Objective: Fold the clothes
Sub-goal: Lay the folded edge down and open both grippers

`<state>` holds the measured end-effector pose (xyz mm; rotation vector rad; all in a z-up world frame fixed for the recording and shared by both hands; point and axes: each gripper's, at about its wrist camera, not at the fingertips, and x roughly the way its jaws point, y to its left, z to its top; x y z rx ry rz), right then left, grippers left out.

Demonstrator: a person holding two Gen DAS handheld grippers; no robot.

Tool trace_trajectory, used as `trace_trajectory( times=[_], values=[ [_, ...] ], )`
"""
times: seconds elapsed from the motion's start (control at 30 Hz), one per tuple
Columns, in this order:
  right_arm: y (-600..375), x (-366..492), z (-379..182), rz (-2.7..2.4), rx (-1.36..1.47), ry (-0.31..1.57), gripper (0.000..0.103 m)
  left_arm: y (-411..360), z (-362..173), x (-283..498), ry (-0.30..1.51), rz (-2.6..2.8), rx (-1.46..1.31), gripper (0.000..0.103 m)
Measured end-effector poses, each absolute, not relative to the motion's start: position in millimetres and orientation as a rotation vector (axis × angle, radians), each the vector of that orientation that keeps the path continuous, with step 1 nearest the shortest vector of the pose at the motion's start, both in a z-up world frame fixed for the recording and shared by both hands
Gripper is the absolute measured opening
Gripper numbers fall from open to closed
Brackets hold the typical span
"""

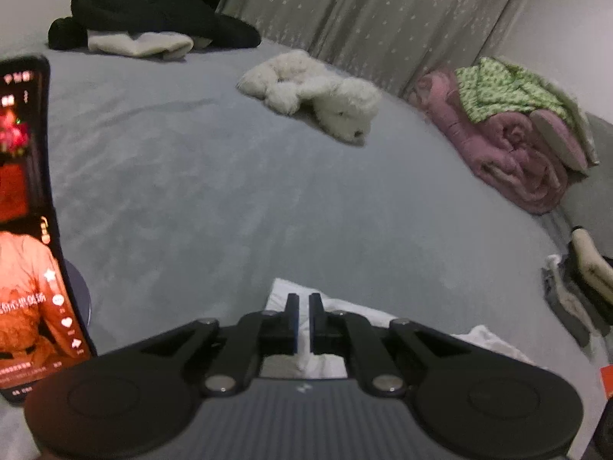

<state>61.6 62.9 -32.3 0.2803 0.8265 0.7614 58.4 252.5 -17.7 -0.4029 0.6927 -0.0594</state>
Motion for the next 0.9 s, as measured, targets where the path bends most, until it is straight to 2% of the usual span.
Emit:
trace_trajectory(
  times=[0.23, 0.37, 0.47, 0.9],
  values=[
    [23, 63, -22, 0.660, 0.300, 0.797, 0.037, 221, -24, 47, 0.664, -0.202, -0.310, 0.003],
    [2, 64, -26, 0.595, 0.310, 0.815, 0.038, 204, -40, 50, 0.673, -0.259, -0.302, 0.010],
    [-9, 63, -28, 0.554, 0.291, 0.807, 0.038, 195, -51, 54, 0.680, -0.250, -0.266, 0.010],
    [-78, 59, -33, 0.388, 0.203, 0.785, 0.038, 230, -50, 48, 0.625, -0.090, -0.284, 0.011]
  ],
)
